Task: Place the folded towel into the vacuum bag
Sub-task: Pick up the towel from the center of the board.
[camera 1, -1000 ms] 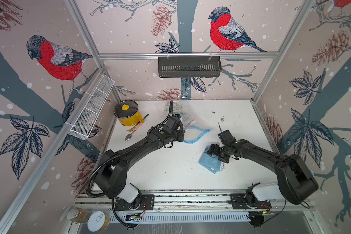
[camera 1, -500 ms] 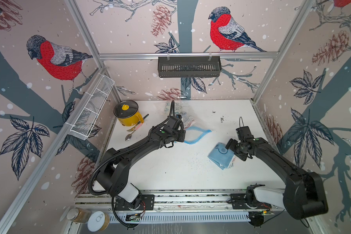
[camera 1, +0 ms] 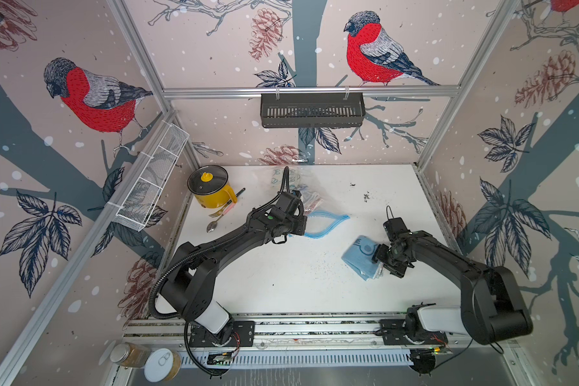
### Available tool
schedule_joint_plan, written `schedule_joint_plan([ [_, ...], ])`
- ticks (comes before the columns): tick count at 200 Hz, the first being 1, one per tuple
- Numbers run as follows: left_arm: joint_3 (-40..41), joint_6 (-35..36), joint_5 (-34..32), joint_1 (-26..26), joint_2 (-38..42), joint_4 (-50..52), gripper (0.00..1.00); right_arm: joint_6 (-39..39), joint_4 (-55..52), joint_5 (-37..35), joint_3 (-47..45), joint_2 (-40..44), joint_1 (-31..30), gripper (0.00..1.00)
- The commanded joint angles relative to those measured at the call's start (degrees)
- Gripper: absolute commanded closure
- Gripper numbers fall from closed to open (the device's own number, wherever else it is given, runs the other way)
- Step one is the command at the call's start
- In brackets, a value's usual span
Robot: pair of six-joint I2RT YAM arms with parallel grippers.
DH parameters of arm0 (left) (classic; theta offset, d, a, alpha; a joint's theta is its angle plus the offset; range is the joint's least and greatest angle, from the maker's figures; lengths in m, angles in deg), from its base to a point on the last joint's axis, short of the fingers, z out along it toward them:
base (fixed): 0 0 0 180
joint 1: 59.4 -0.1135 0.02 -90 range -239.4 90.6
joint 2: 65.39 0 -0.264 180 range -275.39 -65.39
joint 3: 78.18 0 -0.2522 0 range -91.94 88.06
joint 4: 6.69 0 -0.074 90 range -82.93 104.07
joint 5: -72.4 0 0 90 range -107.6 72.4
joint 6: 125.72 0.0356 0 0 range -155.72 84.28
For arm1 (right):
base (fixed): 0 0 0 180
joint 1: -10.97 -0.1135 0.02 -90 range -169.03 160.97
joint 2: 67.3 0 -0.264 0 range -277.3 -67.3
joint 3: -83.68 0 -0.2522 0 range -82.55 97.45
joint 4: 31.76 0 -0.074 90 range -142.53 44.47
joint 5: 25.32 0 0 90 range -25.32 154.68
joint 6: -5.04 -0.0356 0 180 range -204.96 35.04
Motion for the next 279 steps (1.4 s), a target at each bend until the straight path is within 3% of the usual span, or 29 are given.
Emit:
schedule_joint_plan([
  [1, -0.24, -0.01, 0.64, -0.08, -0.03, -0.57, 1.0, -0.69, 0.36, 0.3, 0.03, -1.93, -1.81, 0.28],
  [170, -0.39, 0.03, -0.41, -0.08, 0.15, -0.4, 1.0, -15.89, -0.71, 2.65, 2.84, 0.37, -9.61, 0.28],
  [237, -0.39, 0.05, -0.43, -0.1, 0.06, -0.43, 1.0, -15.73, 2.71, 1.51, 0.51, -4.16, -11.35, 0.3],
  [256, -0.4, 0.05, -0.49, -0.08, 0.06, -0.42, 1.0, -15.17, 4.63, 0.98, -0.61, -6.09, -11.39, 0.37],
  [279, -0.39, 0.07, -0.67, -0.09, 0.11, -0.42, 1.0, -14.01, 7.25, 0.47, -1.71, -8.51, -11.36, 0.56],
])
